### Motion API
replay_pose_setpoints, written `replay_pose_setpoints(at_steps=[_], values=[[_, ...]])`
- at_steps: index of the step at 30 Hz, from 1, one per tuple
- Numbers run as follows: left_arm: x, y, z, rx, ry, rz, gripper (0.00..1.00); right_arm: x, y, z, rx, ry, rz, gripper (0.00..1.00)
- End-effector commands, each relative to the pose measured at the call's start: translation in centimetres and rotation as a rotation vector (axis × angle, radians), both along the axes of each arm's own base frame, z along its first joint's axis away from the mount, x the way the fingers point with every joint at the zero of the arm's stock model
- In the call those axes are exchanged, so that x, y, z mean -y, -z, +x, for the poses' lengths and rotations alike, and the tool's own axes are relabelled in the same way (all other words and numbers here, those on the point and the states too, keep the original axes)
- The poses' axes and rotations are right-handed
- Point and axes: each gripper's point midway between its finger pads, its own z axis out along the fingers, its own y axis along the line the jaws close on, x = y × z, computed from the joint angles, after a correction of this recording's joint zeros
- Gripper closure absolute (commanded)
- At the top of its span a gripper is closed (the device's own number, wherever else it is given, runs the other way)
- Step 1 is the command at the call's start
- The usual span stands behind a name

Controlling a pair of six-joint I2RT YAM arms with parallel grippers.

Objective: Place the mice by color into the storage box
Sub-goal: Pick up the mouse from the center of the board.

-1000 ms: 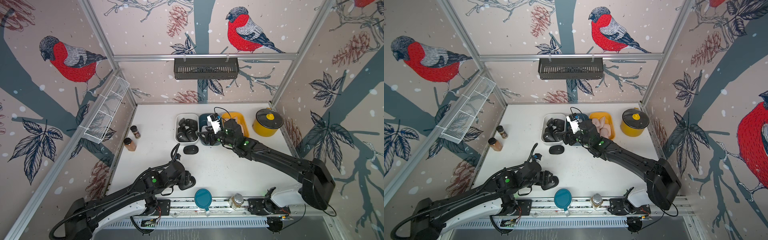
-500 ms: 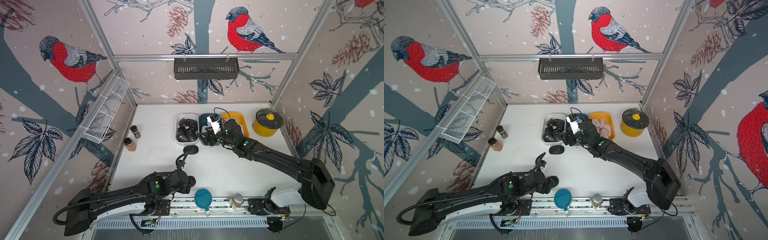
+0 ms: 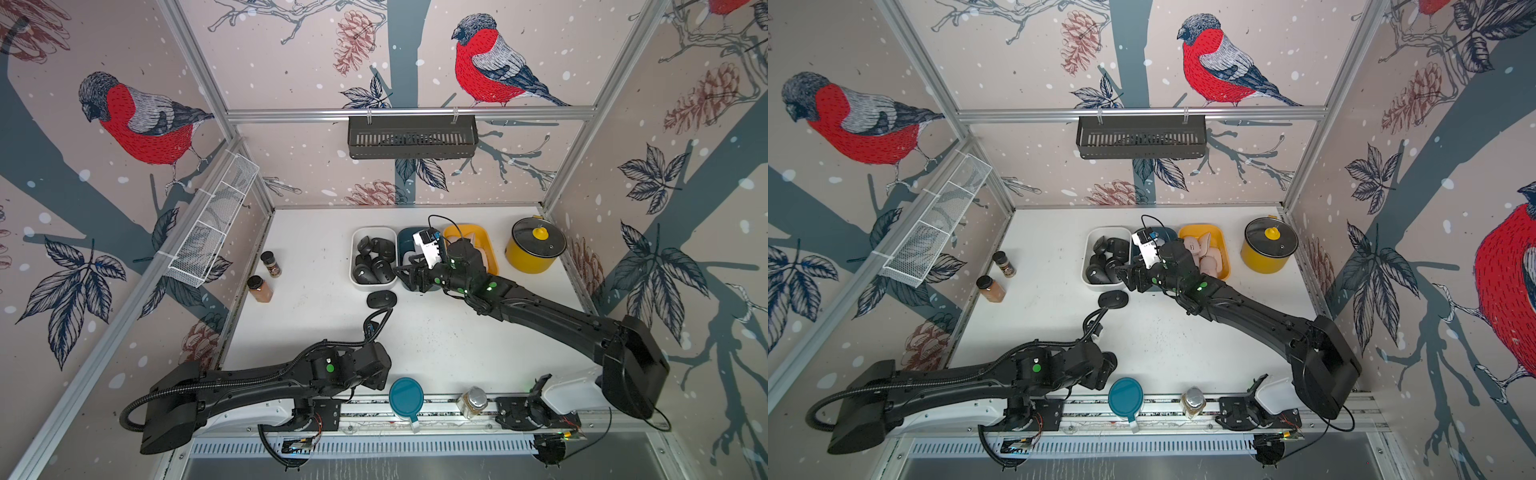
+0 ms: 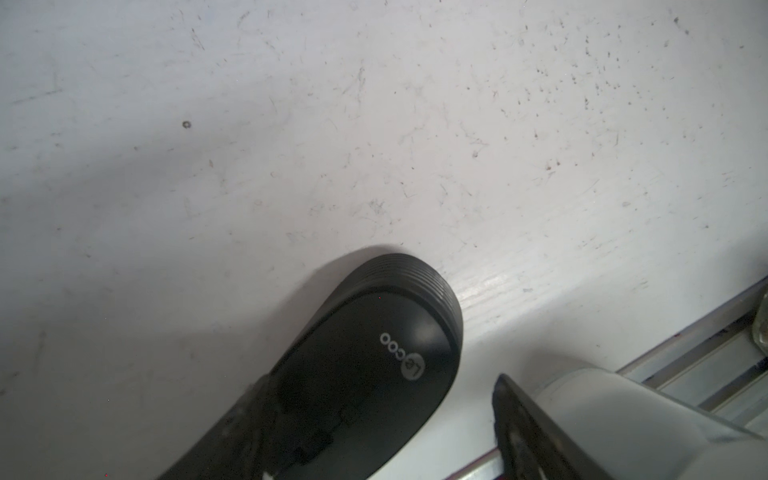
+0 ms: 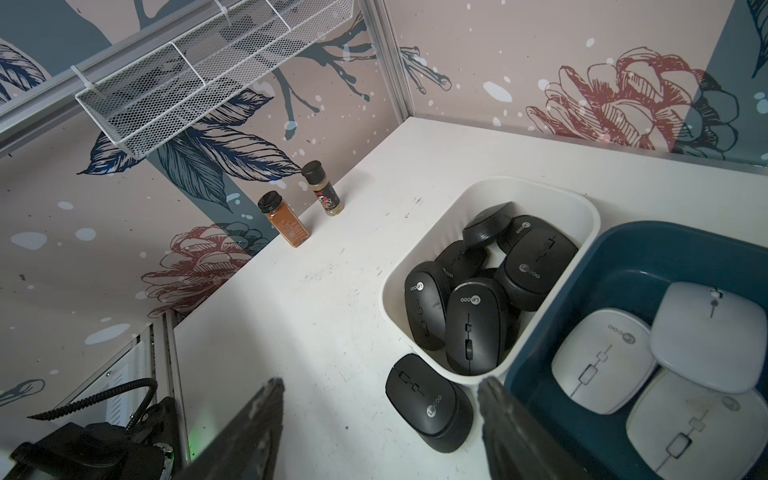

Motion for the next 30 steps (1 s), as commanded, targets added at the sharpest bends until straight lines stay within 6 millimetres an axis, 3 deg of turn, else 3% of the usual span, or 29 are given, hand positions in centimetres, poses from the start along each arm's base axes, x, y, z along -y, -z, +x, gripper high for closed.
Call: replay_pose_setpoints(at_steps=[1,11,30], values=[[-0.5,0.2,-0.2,-0.01,-0.008,0.037,0.19,-0.3,-1.0,-0.1,0.007,-0.013,0.041,0.26],[-1.6,1.0,0.1,-0.016,-0.045,0.182,0.18,-0.6,-1.6,-0.6,-0.007,-0.041,0.072,0.26],[-2.9,1.7,1.3,-0.008,-0.114,0.299,0.16,-1.5,-2.3,-1.1,-0.029,-0.087,0.105,0.26]])
